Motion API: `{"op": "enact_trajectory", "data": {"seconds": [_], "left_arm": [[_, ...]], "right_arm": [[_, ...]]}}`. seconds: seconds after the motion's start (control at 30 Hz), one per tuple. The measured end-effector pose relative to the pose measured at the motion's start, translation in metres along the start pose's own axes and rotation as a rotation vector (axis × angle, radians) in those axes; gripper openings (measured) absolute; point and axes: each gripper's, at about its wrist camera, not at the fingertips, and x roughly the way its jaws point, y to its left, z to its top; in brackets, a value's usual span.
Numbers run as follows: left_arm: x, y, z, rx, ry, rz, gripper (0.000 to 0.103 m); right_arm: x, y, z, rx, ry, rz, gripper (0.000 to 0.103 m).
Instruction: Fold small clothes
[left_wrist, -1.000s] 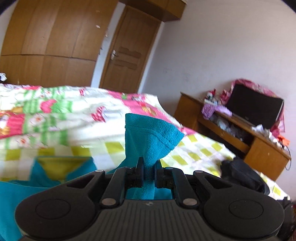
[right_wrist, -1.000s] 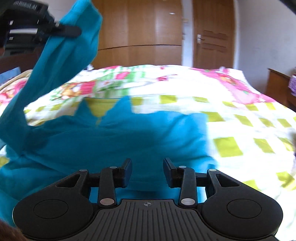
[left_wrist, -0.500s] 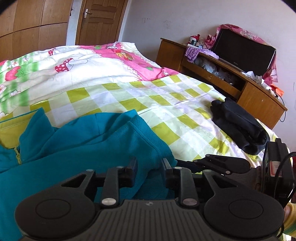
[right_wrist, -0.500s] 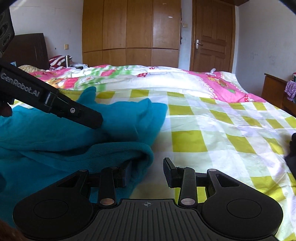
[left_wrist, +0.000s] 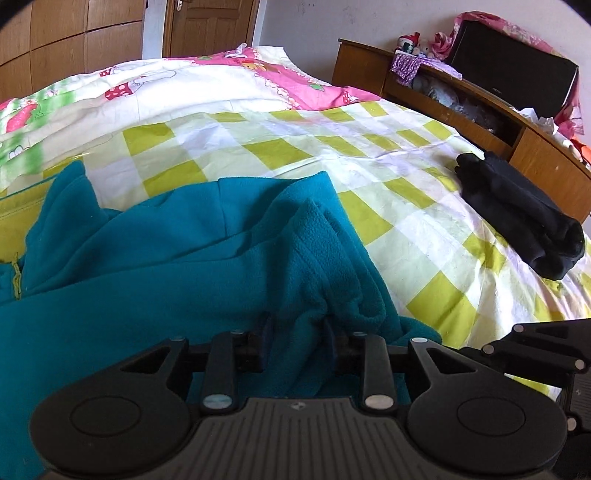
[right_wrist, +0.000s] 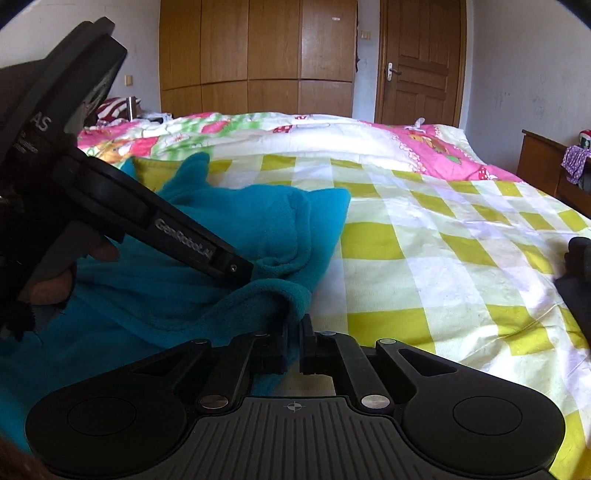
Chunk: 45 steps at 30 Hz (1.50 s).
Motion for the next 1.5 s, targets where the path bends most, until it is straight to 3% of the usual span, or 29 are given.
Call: {"op": "enact_trajectory", "data": {"seconds": [0.17, 0.27, 0.33, 0.47, 0.6, 0.67, 0.7, 0.77, 0.9, 0.93, 1.0, 1.17, 1.2, 1.33, 1.4, 1.5], "left_arm": [[-0.025, 0.002, -0.004, -0.026, -0.046, -0.032, 0.043], [-0.052, 0.007, -0.014, -0.042, -0.089, -0.053, 0.043], [-0.066, 0.012, -0.022, -0.038, -0.101, -0.032, 0.043], [-0.084, 0.03, -0.038, -0.039, -0.112, 0.06, 0.043], [-0.104, 0.066, -0.05, -0.101, -0.175, 0.167, 0.043], [-0.116, 0.093, -0.058, -0.164, -0.186, 0.251, 0.044], [-0.121, 0.106, -0.063, -0.195, -0.18, 0.296, 0.044], [-0.133, 0.141, -0.082, -0.277, -0.148, 0.402, 0.044], [-0.171, 0.183, -0.113, -0.431, -0.162, 0.362, 0.036], [-0.181, 0.18, -0.116, -0.406, -0.163, 0.375, 0.036], [-0.201, 0.169, -0.125, -0.35, -0.158, 0.391, 0.037], [-0.26, 0.15, -0.169, -0.311, -0.105, 0.389, 0.042], [-0.271, 0.147, -0.179, -0.316, -0.093, 0.392, 0.042], [-0.316, 0.132, -0.227, -0.343, -0.059, 0.387, 0.043], [-0.33, 0.126, -0.247, -0.362, -0.052, 0.394, 0.048], [-0.337, 0.124, -0.271, -0.406, -0.034, 0.378, 0.05]], "right_arm": [[-0.011, 0.007, -0.009, -0.127, 0.062, -0.012, 0.004], [-0.031, -0.002, -0.012, -0.094, 0.071, 0.014, 0.006], [-0.044, -0.011, -0.004, -0.044, 0.027, 0.027, 0.01], [-0.038, -0.026, 0.023, 0.101, -0.024, 0.052, 0.019], [-0.019, -0.01, 0.046, 0.121, -0.098, 0.129, 0.019], [0.0, -0.003, 0.051, 0.159, -0.06, 0.174, 0.018], [0.012, 0.0, 0.051, 0.168, -0.027, 0.167, 0.016], [0.037, 0.003, 0.043, 0.139, 0.064, 0.024, 0.006], [0.038, -0.004, 0.035, 0.152, 0.069, 0.005, 0.005], [0.031, -0.001, 0.039, 0.134, 0.072, -0.001, 0.005], [0.004, 0.011, 0.041, 0.071, 0.047, -0.01, 0.019], [-0.081, 0.044, 0.02, -0.095, 0.079, 0.08, 0.02], [-0.094, 0.05, 0.014, -0.121, 0.094, 0.097, 0.024], [-0.144, 0.073, -0.013, -0.159, 0.225, 0.131, 0.029], [-0.162, 0.077, -0.024, -0.118, 0.289, 0.137, 0.039], [-0.177, 0.082, -0.037, -0.044, 0.391, 0.164, 0.044]]}}
